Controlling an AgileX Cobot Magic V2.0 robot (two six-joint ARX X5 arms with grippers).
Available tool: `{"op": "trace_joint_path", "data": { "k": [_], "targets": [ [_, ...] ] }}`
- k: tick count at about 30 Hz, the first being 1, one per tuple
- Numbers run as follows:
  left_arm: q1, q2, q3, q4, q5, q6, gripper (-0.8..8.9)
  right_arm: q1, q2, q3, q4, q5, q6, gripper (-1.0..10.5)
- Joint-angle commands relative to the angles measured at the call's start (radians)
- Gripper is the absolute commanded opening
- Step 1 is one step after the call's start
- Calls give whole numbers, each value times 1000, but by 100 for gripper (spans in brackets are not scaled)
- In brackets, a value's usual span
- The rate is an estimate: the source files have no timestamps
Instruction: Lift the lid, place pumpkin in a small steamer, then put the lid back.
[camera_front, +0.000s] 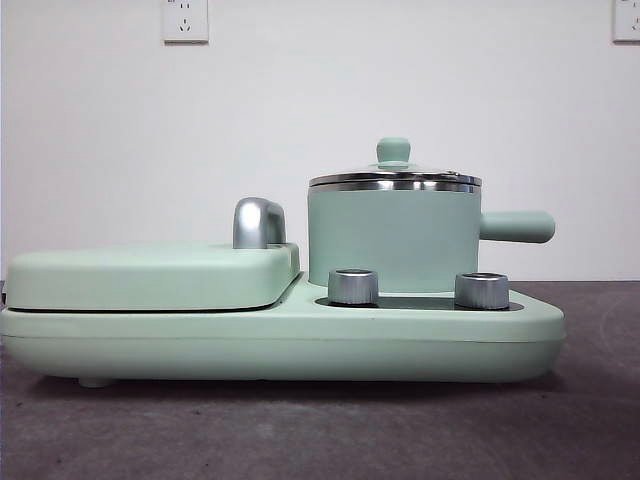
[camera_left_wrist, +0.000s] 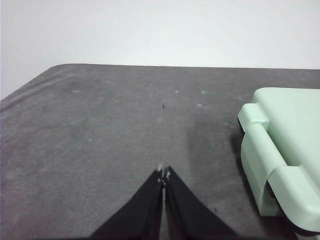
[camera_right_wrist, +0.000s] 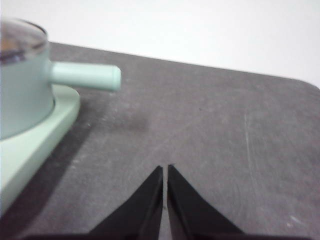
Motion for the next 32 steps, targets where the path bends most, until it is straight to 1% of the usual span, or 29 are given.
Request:
{"op": "trace_joint_path", "data": {
  "k": [1,4,8,17,23,32],
  "targets": [
    [2,0,-20,17,1,14,7,-12,-1,-12,11,0,7,12],
    [2,0,-20,18,1,14,7,-28,-1,-29,12,0,11,12],
    [3,0,-20,18,1,14,7,-43,-1,-48,19,0,37,12],
    [2,0,-20,19,1,14,7,-48,-1,-48,30,0,36,12],
    [2,0,-20,19,1,14,7,-78,-1,-47,33,0,36,12],
    [2,0,-20,19,1,14,7,-80,-1,-47,33,0,36,12]
  ]
}}
